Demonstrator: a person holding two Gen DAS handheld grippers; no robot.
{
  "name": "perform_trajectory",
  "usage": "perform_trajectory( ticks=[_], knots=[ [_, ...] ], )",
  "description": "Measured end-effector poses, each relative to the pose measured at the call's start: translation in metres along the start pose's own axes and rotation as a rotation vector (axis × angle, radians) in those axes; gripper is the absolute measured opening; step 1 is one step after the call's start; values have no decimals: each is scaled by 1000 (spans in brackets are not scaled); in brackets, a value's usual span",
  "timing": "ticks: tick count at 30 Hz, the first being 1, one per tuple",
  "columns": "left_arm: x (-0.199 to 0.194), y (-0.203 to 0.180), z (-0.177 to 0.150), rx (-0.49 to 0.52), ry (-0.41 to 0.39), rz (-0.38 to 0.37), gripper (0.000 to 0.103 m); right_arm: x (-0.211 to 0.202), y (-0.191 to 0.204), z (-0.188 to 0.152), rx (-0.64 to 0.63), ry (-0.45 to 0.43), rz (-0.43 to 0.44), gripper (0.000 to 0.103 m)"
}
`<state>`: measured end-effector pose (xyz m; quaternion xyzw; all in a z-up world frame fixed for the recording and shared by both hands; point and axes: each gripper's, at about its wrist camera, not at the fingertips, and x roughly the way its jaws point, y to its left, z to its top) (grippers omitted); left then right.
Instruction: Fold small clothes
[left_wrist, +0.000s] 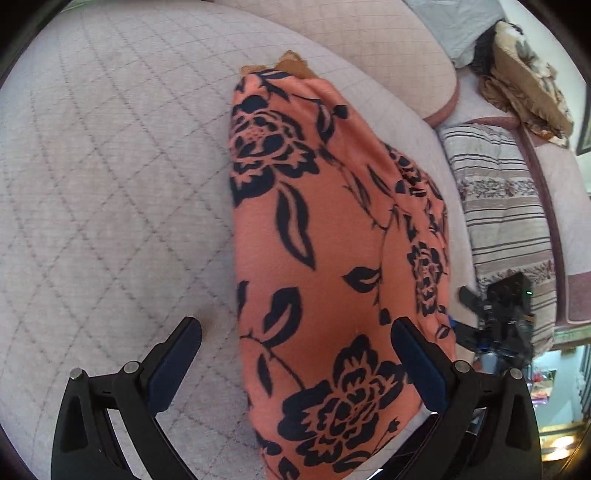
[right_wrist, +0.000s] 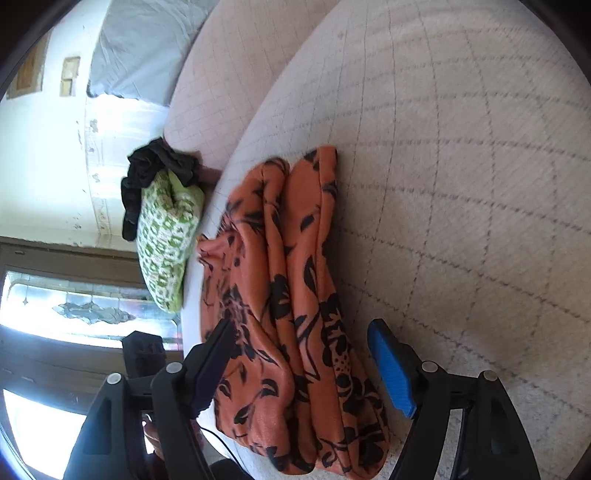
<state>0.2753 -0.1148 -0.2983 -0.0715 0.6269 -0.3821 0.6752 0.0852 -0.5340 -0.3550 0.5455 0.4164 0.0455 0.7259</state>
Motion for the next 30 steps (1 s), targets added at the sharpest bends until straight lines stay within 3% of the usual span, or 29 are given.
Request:
perform_trajectory(
  ticks=[3, 6, 7, 14, 21, 25, 30],
  knots=[
    [9, -10, 3, 29, -17, -6, 102, 9, 0, -3, -24, 21, -13, 78],
    [22, -28, 4, 71, -30, 4, 94, 14, 4, -5, -45, 26, -3, 80],
    [24, -31, 4, 81, -33, 17, 88, 16, 5, -5, -48, 27, 0, 80],
    [34, -61, -4, 111, -96, 168, 75, 36, 26, -16, -139, 3, -19, 80],
    [42, -104, -16, 201, -193, 365, 58, 53, 53, -33, -313, -20, -149, 58],
    [38, -121, -25, 236, -238, 425, 45, 52, 56, -34, -329, -30, -148, 51],
    [15, -120, -44, 272, -264, 465, 41, 47, 69, -42, -397, -55, -140, 49]
  ],
)
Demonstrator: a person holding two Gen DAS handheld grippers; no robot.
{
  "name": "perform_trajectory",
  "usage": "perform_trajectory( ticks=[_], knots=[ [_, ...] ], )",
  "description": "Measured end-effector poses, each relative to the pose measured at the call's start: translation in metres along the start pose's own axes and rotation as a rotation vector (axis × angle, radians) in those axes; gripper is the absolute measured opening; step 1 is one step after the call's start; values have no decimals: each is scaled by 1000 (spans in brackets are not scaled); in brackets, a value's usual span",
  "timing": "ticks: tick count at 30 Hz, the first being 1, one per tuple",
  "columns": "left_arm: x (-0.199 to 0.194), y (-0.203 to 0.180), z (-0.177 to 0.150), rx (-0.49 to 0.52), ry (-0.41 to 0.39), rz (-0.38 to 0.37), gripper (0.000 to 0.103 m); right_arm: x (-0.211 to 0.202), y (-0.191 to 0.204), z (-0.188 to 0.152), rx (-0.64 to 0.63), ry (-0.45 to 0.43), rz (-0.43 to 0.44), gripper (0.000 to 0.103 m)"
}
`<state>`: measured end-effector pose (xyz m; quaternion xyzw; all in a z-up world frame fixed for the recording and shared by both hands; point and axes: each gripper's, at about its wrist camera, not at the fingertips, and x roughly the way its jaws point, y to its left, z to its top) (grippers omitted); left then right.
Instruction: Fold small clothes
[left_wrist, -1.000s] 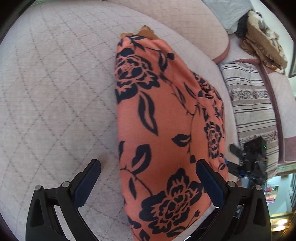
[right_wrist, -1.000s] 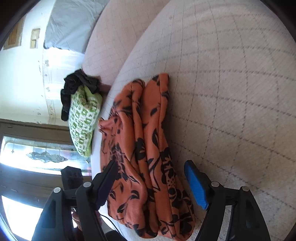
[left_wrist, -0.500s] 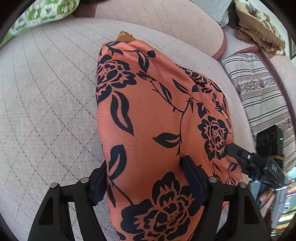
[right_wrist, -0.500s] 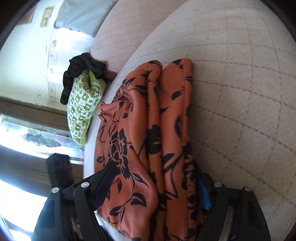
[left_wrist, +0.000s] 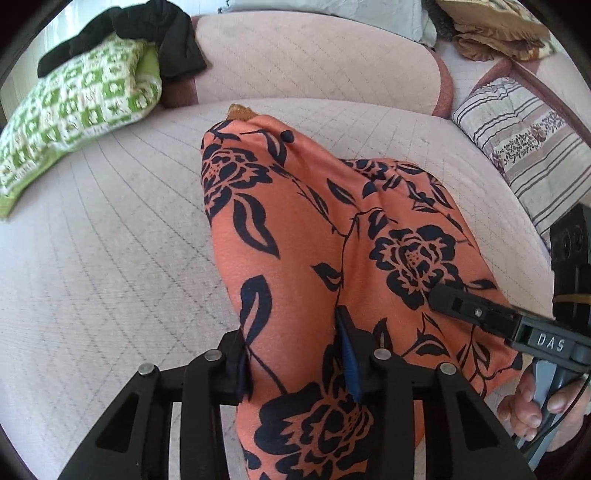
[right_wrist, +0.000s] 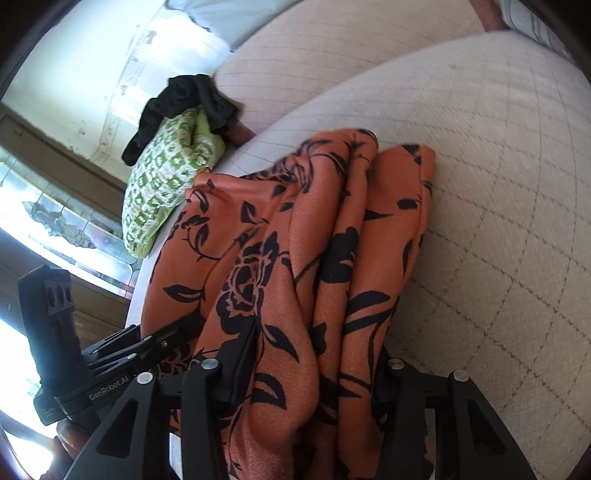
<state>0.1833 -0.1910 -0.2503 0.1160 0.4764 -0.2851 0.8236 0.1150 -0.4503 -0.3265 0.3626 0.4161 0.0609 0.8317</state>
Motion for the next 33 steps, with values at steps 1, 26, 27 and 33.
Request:
perform_trajectory(
  ticks=[1, 26, 27, 33],
  knots=[
    [-4, 0, -3, 7, -6, 19, 41, 0, 2, 0, -4, -2, 6, 48],
    [-64, 21, -49, -48, -114, 148, 40, 0, 118, -47, -214, -39, 104, 46],
    [-66, 21, -50, -49, -117, 152, 40, 0, 121, -50, -215, -44, 105, 46],
    [-78, 23, -61, -54, -128, 160, 40, -4, 134, -71, -225, -73, 106, 46]
  ],
)
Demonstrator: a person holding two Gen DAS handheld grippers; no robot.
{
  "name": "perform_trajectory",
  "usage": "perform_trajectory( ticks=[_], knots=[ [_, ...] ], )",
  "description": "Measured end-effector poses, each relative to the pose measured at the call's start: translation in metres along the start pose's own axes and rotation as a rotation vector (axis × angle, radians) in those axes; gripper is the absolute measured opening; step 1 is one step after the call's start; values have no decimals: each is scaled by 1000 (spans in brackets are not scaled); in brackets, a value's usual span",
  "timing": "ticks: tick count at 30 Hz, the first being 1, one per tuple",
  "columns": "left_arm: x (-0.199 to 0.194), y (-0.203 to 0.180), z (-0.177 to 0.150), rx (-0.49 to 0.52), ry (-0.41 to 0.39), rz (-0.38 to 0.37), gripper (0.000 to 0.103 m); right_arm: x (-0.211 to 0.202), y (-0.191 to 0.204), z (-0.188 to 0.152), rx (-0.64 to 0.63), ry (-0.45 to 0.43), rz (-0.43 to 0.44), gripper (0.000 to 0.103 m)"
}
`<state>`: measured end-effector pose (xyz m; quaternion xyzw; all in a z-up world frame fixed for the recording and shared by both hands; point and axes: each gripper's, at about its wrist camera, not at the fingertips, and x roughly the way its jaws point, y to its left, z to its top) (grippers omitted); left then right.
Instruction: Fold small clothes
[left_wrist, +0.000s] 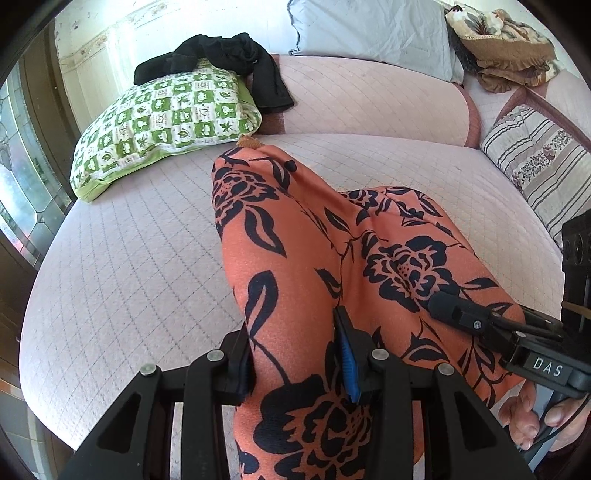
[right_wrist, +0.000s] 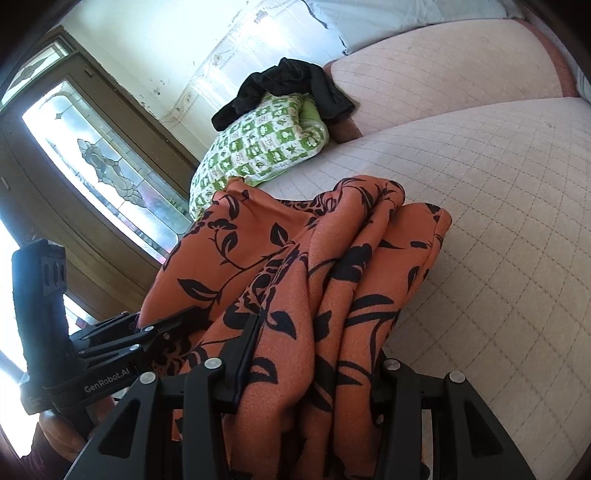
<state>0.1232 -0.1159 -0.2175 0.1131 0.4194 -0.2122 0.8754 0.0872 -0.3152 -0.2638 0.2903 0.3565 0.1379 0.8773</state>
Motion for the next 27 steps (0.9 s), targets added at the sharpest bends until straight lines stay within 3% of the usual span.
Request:
perform_trajectory(
  ticks=[13, 27],
  knots=[
    [-4, 2, -16, -11, 17, -5, 40, -11, 13, -24, -16, -22, -29, 46],
    [14, 5, -20, -55, 101, 1, 40, 11, 10, -33, 2, 38, -82, 46]
  ],
)
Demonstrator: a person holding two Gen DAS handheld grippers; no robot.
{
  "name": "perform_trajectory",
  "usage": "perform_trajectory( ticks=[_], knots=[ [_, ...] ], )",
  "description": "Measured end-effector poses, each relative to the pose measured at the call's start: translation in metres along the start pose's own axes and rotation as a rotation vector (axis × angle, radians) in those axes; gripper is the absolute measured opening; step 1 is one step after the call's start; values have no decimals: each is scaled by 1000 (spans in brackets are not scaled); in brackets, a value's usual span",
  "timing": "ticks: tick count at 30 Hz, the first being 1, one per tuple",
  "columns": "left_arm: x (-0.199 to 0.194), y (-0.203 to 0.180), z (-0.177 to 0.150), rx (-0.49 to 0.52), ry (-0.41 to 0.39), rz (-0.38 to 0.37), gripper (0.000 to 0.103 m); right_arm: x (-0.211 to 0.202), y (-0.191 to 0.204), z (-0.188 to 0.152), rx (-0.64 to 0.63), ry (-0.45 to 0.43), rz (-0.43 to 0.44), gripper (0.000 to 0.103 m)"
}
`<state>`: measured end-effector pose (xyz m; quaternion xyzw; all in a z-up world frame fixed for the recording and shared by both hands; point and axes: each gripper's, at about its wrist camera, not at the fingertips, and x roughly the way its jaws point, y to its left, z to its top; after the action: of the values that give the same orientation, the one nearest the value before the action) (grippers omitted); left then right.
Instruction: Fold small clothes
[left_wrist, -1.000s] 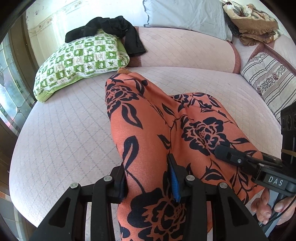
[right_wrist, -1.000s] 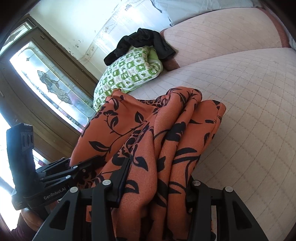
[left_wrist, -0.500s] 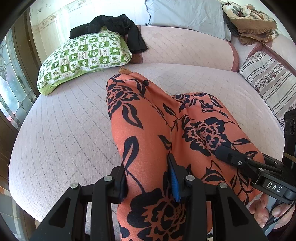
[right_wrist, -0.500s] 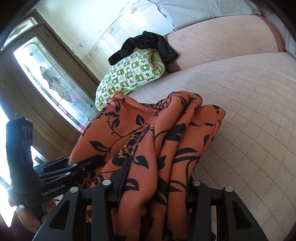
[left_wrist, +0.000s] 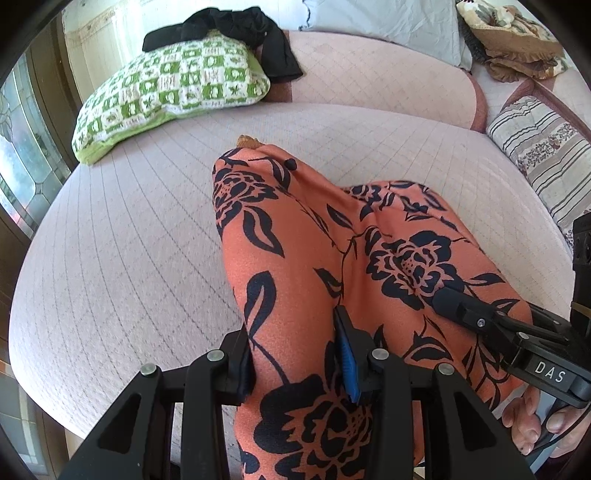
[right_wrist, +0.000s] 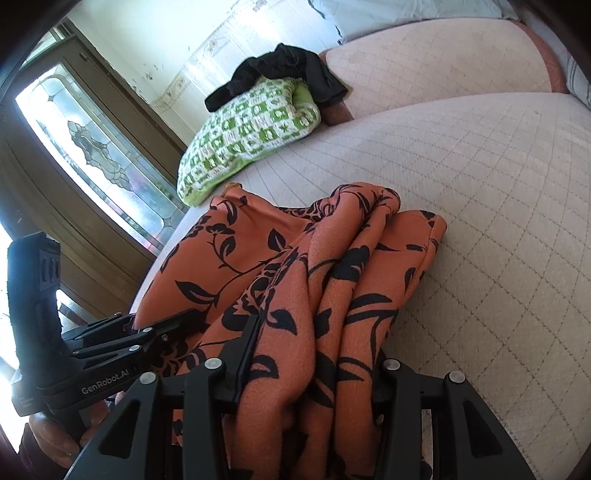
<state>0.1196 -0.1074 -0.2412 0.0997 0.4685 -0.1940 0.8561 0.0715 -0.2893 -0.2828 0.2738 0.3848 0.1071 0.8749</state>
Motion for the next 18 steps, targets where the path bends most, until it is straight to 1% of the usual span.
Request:
perform_trajectory(
  ticks=[5, 7, 12, 14, 16, 18],
  knots=[
    [10, 4, -4, -12, 15, 11, 42, 7, -1, -5, -16, 29, -24, 46],
    [13, 5, -6, -20, 22, 17, 46, 10, -3, -7, -13, 44, -34, 46],
    [16, 9, -11, -31, 24, 26, 51, 16, -9, -12, 11, 79, -69, 47],
    [17, 10, -14, -24, 19, 39, 55, 16, -10, -15, 22, 81, -72, 48],
    [18, 11, -15, -15, 15, 56, 62, 17, -11, -16, 31, 85, -75, 54],
    [14, 9, -16, -1, 10, 83, 65, 16, -11, -17, 48, 90, -85, 58]
  ],
)
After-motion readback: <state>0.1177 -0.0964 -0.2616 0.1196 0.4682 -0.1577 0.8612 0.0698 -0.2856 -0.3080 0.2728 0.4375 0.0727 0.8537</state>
